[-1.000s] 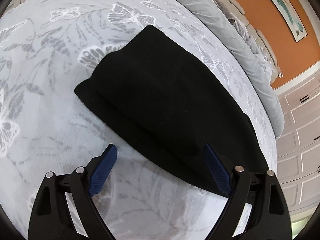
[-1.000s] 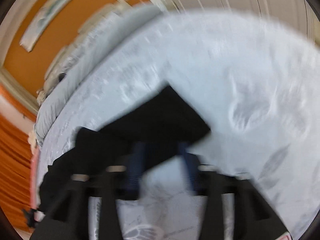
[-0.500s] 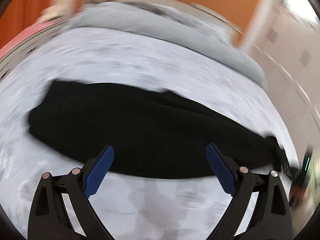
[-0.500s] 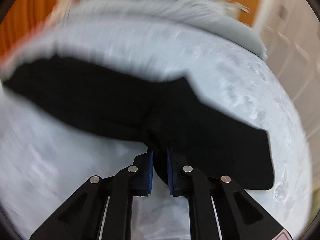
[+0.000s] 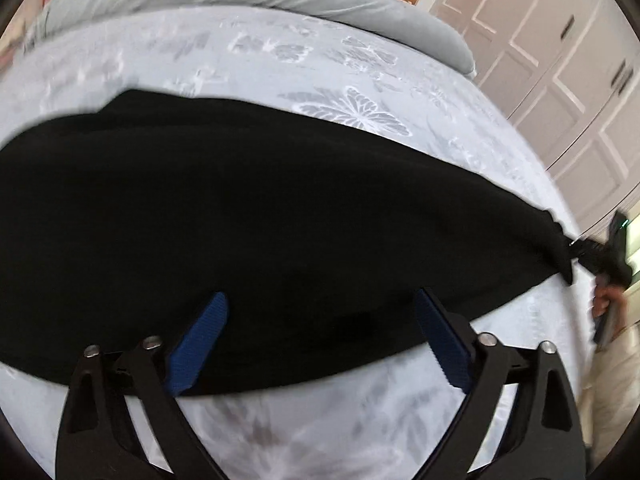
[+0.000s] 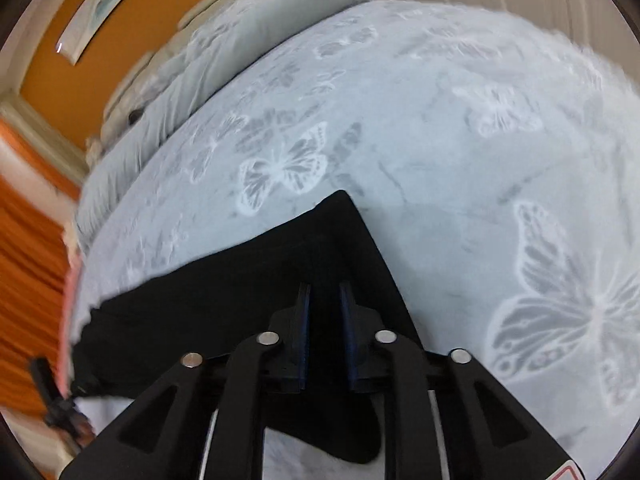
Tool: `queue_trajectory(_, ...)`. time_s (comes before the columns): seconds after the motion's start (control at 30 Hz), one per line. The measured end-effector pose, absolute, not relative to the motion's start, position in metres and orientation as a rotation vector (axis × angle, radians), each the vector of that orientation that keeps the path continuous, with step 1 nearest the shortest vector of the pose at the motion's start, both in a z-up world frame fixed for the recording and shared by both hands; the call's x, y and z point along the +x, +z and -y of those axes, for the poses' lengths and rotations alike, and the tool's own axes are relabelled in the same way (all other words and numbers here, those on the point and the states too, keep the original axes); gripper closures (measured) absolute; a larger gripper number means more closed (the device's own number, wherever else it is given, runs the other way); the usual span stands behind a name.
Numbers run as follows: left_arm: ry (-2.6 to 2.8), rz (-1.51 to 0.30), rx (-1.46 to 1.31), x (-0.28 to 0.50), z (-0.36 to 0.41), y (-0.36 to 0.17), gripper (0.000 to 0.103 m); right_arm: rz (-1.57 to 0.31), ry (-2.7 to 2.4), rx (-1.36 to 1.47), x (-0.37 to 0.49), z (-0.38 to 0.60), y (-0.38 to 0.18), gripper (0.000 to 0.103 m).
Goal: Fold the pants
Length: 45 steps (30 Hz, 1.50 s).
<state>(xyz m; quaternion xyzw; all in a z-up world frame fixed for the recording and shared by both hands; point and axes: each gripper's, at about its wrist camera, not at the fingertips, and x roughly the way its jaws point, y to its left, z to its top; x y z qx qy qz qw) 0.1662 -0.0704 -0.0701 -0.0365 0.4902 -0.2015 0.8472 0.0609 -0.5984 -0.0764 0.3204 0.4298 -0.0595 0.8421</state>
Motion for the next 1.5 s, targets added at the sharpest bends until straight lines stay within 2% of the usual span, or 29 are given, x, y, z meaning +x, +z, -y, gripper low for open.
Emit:
queue_trajectory(0.07, -0.415, -1.018, 0.013, 0.166, 0.083, -0.071, 0.067, -0.926, -0.109, 0.661, 0.066, 0.596, -0.080, 0.094)
queue_trajectory(0.13, -0.464, -1.015, 0.036, 0.164, 0.087, -0.060, 0.095, -0.879, -0.068, 0.655, 0.065, 0.597, -0.061, 0.095)
queue_trajectory(0.23, -0.549, -1.005, 0.051, 0.145, 0.077, -0.029, 0.095, -0.734, -0.009, 0.651, 0.045, 0.606, -0.024, 0.096)
queue_trajectory(0.3, -0.652, -1.157, 0.075, 0.140, 0.074, -0.034, 0.089, -0.832, -0.121, 0.572, 0.056, 0.618, -0.035, 0.095)
queue_trajectory(0.33, -0.665, -1.210, 0.078, 0.138, 0.071, -0.036, 0.088, -0.918, -0.231, 0.482, 0.063, 0.621, -0.046, 0.089)
queue_trajectory(0.4, -0.661, -1.180, 0.099, 0.135, 0.064, -0.020, 0.083, -0.979, -0.344, 0.364, 0.064, 0.622, -0.051, 0.086)
queue_trajectory(0.43, -0.645, -1.119, 0.085, 0.141, 0.059, -0.003, 0.060, -0.945, -0.291, 0.395, 0.060, 0.621, -0.047, 0.082)
queue_trajectory(0.47, -0.622, -1.061, 0.049, 0.153, 0.055, 0.014, 0.020, -0.905, -0.231, 0.442, 0.057, 0.620, -0.041, 0.076)
queue_trajectory(0.5, -0.598, -1.008, 0.010, 0.164, 0.053, 0.027, 0.006, -0.876, -0.202, 0.463, 0.056, 0.618, -0.038, 0.061)
queue_trajectory(0.53, -0.568, -0.954, -0.031, 0.181, 0.051, 0.039, 0.005, -0.830, -0.175, 0.470, 0.056, 0.612, -0.030, 0.056)
queue_trajectory(0.6, -0.536, -0.961, -0.062, 0.223, 0.056, 0.041, 0.005, -0.821, -0.116, 0.457, 0.062, 0.601, -0.028, 0.056)
queue_trajectory(0.7, -0.440, -1.108, -0.029, 0.288, 0.069, 0.000, 0.006, -0.881, -0.082, 0.428, 0.078, 0.589, -0.039, 0.056)
queue_trajectory(0.73, -0.430, -1.151, -0.018, 0.292, 0.072, -0.016, 0.013, -0.902, -0.091, 0.396, 0.083, 0.586, -0.044, 0.056)
queue_trajectory(0.77, -0.416, -1.242, 0.002, 0.304, 0.077, -0.042, 0.031, -0.913, -0.102, 0.378, 0.087, 0.586, -0.048, 0.056)
queue_trajectory(0.83, -0.417, -1.348, -0.021, 0.307, 0.075, -0.070, 0.042, -0.924, -0.119, 0.367, 0.091, 0.584, -0.054, 0.055)
queue_trajectory(0.9, -0.381, -1.314, -0.002, 0.306, 0.078, -0.075, 0.052, -0.922, -0.129, 0.350, 0.086, 0.582, -0.063, 0.055)
queue_trajectory(0.97, -0.347, -1.274, 0.018, 0.313, 0.080, -0.071, 0.100, -0.914, -0.142, 0.318, 0.086, 0.577, -0.068, 0.055)
queue_trajectory(1.07, -0.318, -1.174, -0.063, 0.336, 0.077, -0.051, 0.103, -0.873, -0.145, 0.319, 0.087, 0.571, -0.067, 0.055)
queue_trajectory(1.17, -0.268, -0.999, 0.004, 0.337, 0.080, -0.022, 0.103, -0.827, -0.119, 0.279, 0.091, 0.551, -0.052, 0.054)
queue_trajectory(1.3, -0.383, -0.936, -0.035, 0.290, 0.071, 0.008, 0.097, -0.797, 0.137, 0.085, 0.118, 0.471, -0.021, 0.054)
queue_trajectory(1.33, -0.402, -0.925, -0.014, 0.276, 0.072, 0.013, 0.089, -0.805, 0.251, 0.051, 0.134, 0.439, -0.014, 0.055)
queue_trajectory(1.37, -0.429, -0.922, 0.008, 0.255, 0.068, 0.016, 0.072, -0.814, 0.310, 0.031, 0.145, 0.419, -0.012, 0.055)
queue_trajectory(1.4, -0.442, -0.923, 0.017, 0.242, 0.064, 0.018, 0.059, -0.826, 0.380, 0.005, 0.160, 0.394, -0.009, 0.058)
queue_trajectory(1.43, -0.458, -0.918, 0.020, 0.223, 0.059, 0.019, 0.041, -0.837, 0.450, -0.020, 0.176, 0.366, -0.008, 0.060)
queue_trajectory(1.5, -0.485, -0.909, 0.047, 0.192, 0.053, 0.013, 0.037, -0.887, 0.560, -0.076, 0.213, 0.305, -0.012, 0.068)
